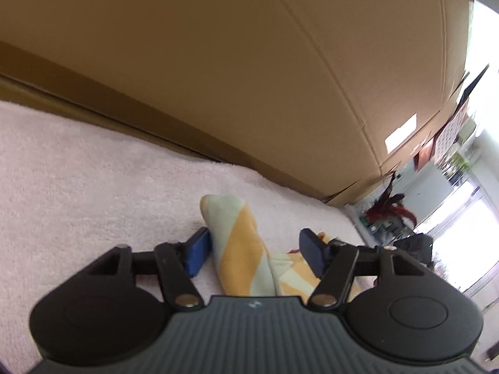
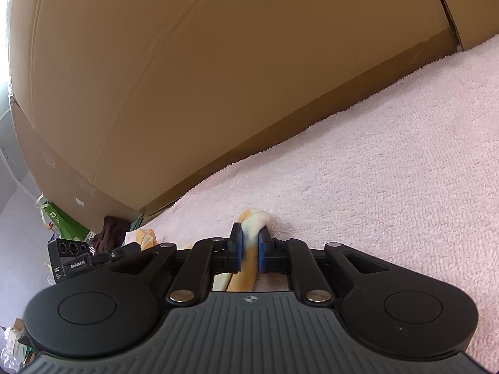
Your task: Fold clothes
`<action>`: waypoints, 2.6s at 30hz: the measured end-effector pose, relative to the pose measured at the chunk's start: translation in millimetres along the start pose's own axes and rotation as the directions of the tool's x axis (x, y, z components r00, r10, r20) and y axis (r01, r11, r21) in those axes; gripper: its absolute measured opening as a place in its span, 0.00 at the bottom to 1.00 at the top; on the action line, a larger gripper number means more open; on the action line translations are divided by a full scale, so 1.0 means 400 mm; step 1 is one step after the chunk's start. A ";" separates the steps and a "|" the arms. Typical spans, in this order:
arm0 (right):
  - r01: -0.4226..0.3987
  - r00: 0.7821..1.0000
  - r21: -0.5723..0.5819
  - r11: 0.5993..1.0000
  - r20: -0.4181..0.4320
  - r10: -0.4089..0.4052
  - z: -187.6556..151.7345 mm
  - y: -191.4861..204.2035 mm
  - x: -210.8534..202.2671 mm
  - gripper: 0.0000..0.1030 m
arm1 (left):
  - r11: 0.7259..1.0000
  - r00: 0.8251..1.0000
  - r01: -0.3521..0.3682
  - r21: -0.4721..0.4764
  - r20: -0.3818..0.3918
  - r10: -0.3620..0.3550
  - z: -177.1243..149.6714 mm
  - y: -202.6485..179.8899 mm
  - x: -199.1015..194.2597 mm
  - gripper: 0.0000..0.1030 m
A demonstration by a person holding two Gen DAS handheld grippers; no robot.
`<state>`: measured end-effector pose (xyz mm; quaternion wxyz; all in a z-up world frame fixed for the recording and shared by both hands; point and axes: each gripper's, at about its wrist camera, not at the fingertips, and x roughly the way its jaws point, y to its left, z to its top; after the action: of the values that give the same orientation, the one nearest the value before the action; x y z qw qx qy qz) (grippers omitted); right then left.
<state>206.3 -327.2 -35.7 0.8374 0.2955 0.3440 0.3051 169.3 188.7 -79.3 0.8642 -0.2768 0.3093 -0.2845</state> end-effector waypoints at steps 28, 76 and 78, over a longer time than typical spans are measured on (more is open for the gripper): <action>-0.005 1.000 -0.017 1.000 0.006 0.005 -0.006 0.009 -0.013 0.08 | 0.984 0.995 -0.102 0.147 0.037 0.098 -0.020 -0.050 -0.008 0.04; -0.047 0.994 -0.488 0.871 0.059 0.087 -0.355 0.352 -0.395 0.38 | 0.841 0.993 -0.062 0.537 0.118 -0.003 -0.407 -0.372 -0.484 0.33; 0.025 0.997 -0.523 0.852 0.074 0.016 -0.369 0.397 -0.341 0.38 | 0.791 0.986 -0.139 0.597 0.161 0.052 -0.387 -0.411 -0.449 0.38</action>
<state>-33.0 -281.2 43.3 0.8992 0.0673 0.2169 0.3739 -106.7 148.4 -5.5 0.9394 0.0113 0.1560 -0.3050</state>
